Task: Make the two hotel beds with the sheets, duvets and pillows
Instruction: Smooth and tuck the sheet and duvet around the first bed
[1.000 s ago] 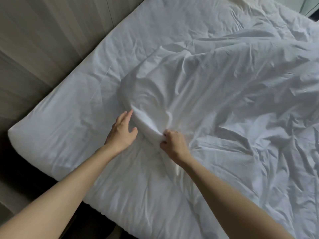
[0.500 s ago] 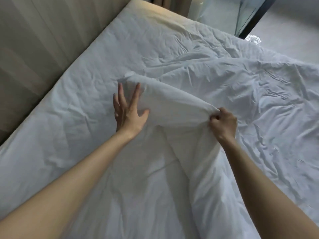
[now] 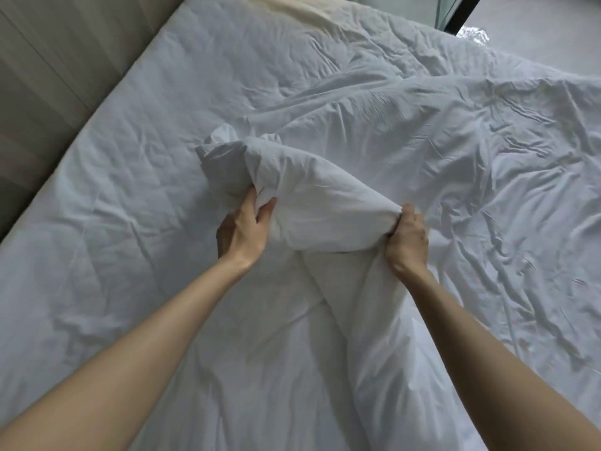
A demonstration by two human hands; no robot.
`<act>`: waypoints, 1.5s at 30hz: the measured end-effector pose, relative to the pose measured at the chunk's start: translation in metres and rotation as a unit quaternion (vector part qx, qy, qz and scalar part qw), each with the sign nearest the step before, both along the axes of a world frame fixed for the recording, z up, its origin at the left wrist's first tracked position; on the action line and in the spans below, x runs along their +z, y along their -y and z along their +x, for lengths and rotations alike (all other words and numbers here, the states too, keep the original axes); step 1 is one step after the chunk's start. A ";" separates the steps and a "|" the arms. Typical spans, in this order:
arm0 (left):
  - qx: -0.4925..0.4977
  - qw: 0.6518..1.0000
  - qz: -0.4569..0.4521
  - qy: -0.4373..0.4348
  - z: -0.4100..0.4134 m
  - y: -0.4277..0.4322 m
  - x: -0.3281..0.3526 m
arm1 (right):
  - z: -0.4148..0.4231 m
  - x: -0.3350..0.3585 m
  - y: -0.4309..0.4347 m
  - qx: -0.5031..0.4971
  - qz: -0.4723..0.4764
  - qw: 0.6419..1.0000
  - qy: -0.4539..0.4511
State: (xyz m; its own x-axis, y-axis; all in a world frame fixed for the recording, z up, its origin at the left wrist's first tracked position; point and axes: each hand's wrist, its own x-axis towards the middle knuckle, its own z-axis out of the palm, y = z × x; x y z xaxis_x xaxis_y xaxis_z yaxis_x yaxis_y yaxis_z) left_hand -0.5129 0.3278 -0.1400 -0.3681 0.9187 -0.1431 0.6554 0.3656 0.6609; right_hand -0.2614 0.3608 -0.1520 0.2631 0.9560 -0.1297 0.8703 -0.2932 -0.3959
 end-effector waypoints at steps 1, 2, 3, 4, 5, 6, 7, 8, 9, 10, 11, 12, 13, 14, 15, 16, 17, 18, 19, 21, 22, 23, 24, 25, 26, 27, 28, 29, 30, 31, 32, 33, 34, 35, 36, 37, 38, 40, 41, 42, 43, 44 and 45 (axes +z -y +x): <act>0.009 1.000 0.012 -0.013 -0.003 0.003 0.008 | -0.005 0.006 0.001 -0.003 -0.003 1.000 -0.016; 0.017 0.999 0.022 -0.021 -0.008 0.005 0.015 | -0.011 0.014 0.002 -0.006 -0.002 0.999 -0.034; 0.026 0.999 0.030 -0.022 -0.014 0.008 0.024 | -0.018 0.021 0.004 -0.008 0.003 0.999 -0.050; 0.036 0.998 0.038 -0.018 -0.022 0.011 0.033 | -0.026 0.030 0.007 -0.007 0.011 0.998 -0.064; 0.046 0.998 0.047 -0.010 -0.031 0.015 0.044 | -0.035 0.039 0.012 -0.004 0.019 0.997 -0.074; 0.055 0.997 0.057 -0.002 -0.041 0.019 0.055 | -0.044 0.049 0.017 0.001 0.024 0.996 -0.081; 0.061 0.996 0.068 0.006 -0.051 0.026 0.067 | -0.053 0.060 0.022 0.009 0.026 0.996 -0.086; 0.066 0.995 0.078 0.012 -0.062 0.034 0.079 | -0.061 0.073 0.027 0.019 0.027 0.995 -0.090; 0.070 0.994 0.084 0.015 -0.071 0.044 0.092 | -0.069 0.086 0.033 0.031 0.032 0.995 -0.091; 0.074 0.993 0.088 0.015 -0.081 0.056 0.104 | -0.076 0.101 0.039 0.045 0.042 0.994 -0.095; 0.079 0.993 0.091 0.012 -0.091 0.068 0.117 | -0.083 0.116 0.046 0.063 0.055 0.991 -0.103; 0.084 0.992 0.095 0.005 -0.101 0.081 0.130 | -0.090 0.130 0.054 0.080 0.064 0.988 -0.112; 0.087 0.991 0.101 -0.007 -0.111 0.094 0.144 | -0.097 0.143 0.063 0.097 0.069 0.986 -0.121; 0.087 0.990 0.110 -0.021 -0.118 0.107 0.159 | -0.104 0.156 0.073 0.112 0.069 0.983 -0.126; 0.082 0.988 0.123 -0.039 -0.124 0.118 0.176 | -0.112 0.168 0.083 0.124 0.069 0.981 -0.129; 0.074 0.986 0.138 -0.063 -0.129 0.130 0.193 | -0.119 0.179 0.092 0.135 0.065 0.980 -0.132; 0.064 0.982 0.151 -0.094 -0.133 0.140 0.209 | -0.126 0.191 0.101 0.144 0.059 0.979 -0.134; 0.055 0.976 0.167 -0.128 -0.138 0.149 0.224 | -0.133 0.201 0.108 0.152 0.052 0.978 -0.134; 0.048 0.969 0.184 -0.158 -0.141 0.158 0.239 | -0.138 0.212 0.112 0.160 0.043 0.977 -0.131; 0.049 0.958 0.217 -0.180 -0.148 0.169 0.262 | -0.143 0.225 0.117 0.171 0.019 0.977 -0.125; 0.055 0.957 0.226 -0.172 -0.150 0.172 0.268 | -0.145 0.227 0.118 0.172 0.008 0.977 -0.126; 0.060 0.960 0.222 -0.160 -0.150 0.173 0.270 | -0.145 0.224 0.118 0.165 0.002 0.978 -0.130; 0.063 0.965 0.208 -0.148 -0.150 0.172 0.268 | -0.146 0.218 0.120 0.152 0.002 0.980 -0.130; 0.064 0.972 0.186 -0.131 -0.149 0.169 0.260 | -0.146 0.209 0.122 0.135 0.007 0.983 -0.122; 0.062 0.979 0.162 -0.106 -0.147 0.168 0.250 | -0.147 0.199 0.125 0.117 0.012 0.988 -0.102; 0.059 0.986 0.137 -0.072 -0.145 0.168 0.237 | -0.147 0.188 0.130 0.106 0.023 0.992 -0.070; 0.054 0.992 0.110 -0.033 -0.143 0.171 0.222 | -0.148 0.179 0.137 0.109 0.050 0.992 -0.045; 0.050 0.995 0.085 0.006 -0.141 0.175 0.208 | -0.151 0.172 0.146 0.133 0.095 0.986 -0.038; 0.045 0.996 0.062 0.040 -0.138 0.181 0.195 | -0.156 0.167 0.158 0.180 0.144 0.971 -0.058; 0.040 0.995 0.046 0.075 -0.135 0.187 0.184 | -0.163 0.162 0.172 0.249 0.171 0.948 -0.099; 0.037 0.993 0.034 0.110 -0.131 0.190 0.176 | -0.171 0.156 0.189 0.320 0.156 0.925 -0.130; 0.032 0.989 0.023 0.142 -0.127 0.191 0.170 | -0.180 0.150 0.204 0.376 0.109 0.909 -0.140; 0.020 0.987 0.020 0.161 -0.121 0.191 0.168 | -0.188 0.142 0.216 0.404 0.052 0.903 -0.139; 0.001 0.987 0.018 0.162 -0.115 0.191 0.168 | -0.195 0.133 0.223 0.400 0.015 0.905 -0.142; -0.022 0.988 0.020 0.153 -0.108 0.189 0.170 | -0.200 0.125 0.226 0.373 0.007 0.914 -0.156; -0.046 0.988 0.027 0.142 -0.102 0.187 0.172 | -0.203 0.122 0.224 0.336 0.020 0.924 -0.182; -0.066 0.988 0.037 0.137 -0.095 0.185 0.176 | -0.204 0.122 0.218 0.302 0.040 0.930 -0.208; -0.090 0.984 0.069 0.136 -0.085 0.186 0.183 | -0.199 0.128 0.203 0.270 0.072 0.931 -0.234; -0.092 0.982 0.087 0.139 -0.082 0.187 0.185 | -0.194 0.131 0.196 0.270 0.086 0.929 -0.240; -0.082 0.980 0.105 0.148 -0.081 0.188 0.187 | -0.188 0.136 0.191 0.273 0.102 0.925 -0.245; -0.066 0.978 0.120 0.160 -0.082 0.189 0.188 | -0.182 0.142 0.185 0.277 0.119 0.920 -0.252; -0.050 0.974 0.133 0.176 -0.084 0.191 0.189 | -0.176 0.151 0.181 0.278 0.132 0.915 -0.260; -0.040 0.972 0.133 0.189 -0.087 0.193 0.188 | -0.171 0.159 0.175 0.274 0.141 0.913 -0.269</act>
State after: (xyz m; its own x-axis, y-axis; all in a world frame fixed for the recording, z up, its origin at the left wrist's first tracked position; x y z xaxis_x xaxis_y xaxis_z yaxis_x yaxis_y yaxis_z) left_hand -0.6003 0.1349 0.0475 -0.2623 0.9650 -0.0072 0.3666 0.1065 0.9243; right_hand -0.4326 0.1857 0.0070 -0.2934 0.9405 0.1713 0.5133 0.3062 -0.8017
